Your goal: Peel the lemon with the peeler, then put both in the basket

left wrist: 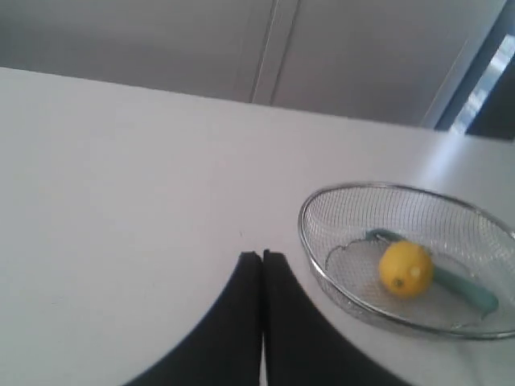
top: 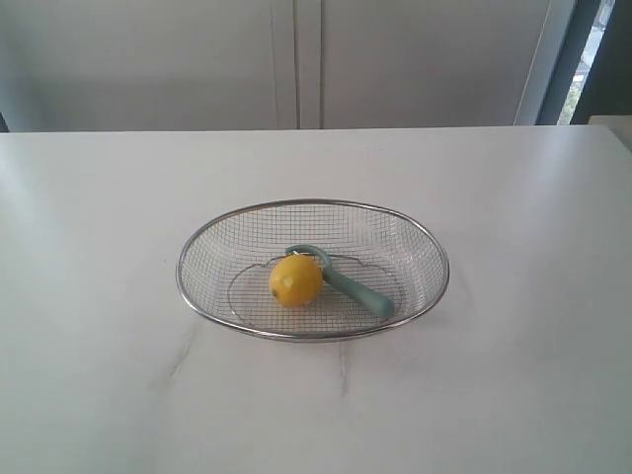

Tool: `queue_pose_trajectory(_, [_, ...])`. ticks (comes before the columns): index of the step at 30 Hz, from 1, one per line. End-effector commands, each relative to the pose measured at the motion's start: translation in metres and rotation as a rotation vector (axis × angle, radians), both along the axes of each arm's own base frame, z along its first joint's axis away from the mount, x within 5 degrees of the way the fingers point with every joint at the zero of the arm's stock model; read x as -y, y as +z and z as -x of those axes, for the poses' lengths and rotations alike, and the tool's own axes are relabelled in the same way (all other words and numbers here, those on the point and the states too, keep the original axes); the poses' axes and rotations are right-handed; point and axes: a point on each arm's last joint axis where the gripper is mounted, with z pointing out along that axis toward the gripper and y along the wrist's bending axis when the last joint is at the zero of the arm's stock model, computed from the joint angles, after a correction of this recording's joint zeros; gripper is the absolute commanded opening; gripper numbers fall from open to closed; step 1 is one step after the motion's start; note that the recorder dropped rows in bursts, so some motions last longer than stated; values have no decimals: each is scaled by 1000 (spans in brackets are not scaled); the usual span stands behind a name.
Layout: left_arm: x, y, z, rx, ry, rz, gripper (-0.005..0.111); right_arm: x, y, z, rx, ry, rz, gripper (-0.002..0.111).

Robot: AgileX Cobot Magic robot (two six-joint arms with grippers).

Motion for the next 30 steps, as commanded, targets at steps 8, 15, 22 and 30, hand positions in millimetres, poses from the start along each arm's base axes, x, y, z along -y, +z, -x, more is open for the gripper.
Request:
queue_pose_trajectory(8, [-6,-67,-5,104,112,309,0,1,-1,1,6,-5,-3,3])
queue_pose_trajectory(15, [-1,-77,-3,23,46,158,0,1,-1,1,6,-5,-3,3])
queue_pose_trajectory(22, [6,-92,3,-95,-71,-51,0,1,-1,1,6,-5,-3,3])
queue_pose_trajectory(30, [0,-94,1,-80,-40,-195,0,1,-1,1,6,-5,-3,3])
